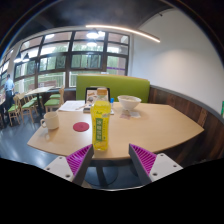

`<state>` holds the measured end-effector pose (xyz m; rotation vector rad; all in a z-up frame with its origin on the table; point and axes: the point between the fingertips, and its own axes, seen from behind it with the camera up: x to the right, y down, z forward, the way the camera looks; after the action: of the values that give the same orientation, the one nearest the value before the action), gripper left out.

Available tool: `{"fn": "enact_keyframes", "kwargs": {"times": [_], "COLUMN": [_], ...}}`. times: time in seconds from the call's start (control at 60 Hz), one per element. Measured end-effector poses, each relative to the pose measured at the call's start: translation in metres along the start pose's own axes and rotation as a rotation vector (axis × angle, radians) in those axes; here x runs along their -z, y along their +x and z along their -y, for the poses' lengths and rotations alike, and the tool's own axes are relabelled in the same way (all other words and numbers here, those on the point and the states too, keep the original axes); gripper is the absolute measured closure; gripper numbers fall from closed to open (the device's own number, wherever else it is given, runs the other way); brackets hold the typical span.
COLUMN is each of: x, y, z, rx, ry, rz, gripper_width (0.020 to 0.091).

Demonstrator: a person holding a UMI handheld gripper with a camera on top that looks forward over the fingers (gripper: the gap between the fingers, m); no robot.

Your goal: Pour water

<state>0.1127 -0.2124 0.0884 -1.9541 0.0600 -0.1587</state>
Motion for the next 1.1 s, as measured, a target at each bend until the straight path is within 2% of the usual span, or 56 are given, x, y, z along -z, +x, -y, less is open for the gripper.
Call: {"fn": "enact_keyframes", "kwargs": {"times": [0.333,0.35,0.433,0.517,0.55,0.567,0.617,0.633,0.717,0.833,0.917,0.967,1.05,1.1], "x": [-0.13,-0.136,-0.153,-0.156,-0.161,-0.16,-0.157,-0.157,-0.156,-0.158,-0.152,-0.151,-0.139,-0.146], "y": [-0.05,-0.051,-0.044,-0.044,-0.045,-0.046,-0.047,-0.047,-0.052,-0.062,-0.069,-0.082,-0.089,-0.112], "z": [0.042,0.044,0.048,0.052,0.055,0.055,0.054,0.055,0.055,0.069,0.103,0.122,0.179,0.195], "rx": [-0.043,-0.049,-0.059,-0.063,-0.058,-0.054,-0.047,-0.046,-0.027,0.116,0.294,0.42,0.694,0.866], "ry": [0.104,0.11,0.131,0.173,0.178,0.18,0.186,0.189,0.187,0.187,0.195,0.223,0.28,0.323], "rz": [-0.016,-0.021,-0.079,-0.096,-0.088,-0.087,-0.097,-0.096,-0.091,-0.105,-0.115,-0.143,-0.178,-0.237], "gripper_width": [0.0304,0.0329,0.0664,0.0713,0.0707,0.075,0.0744,0.0788,0.0814,0.0811,0.0812,0.0813,0.0813,0.0814]}}
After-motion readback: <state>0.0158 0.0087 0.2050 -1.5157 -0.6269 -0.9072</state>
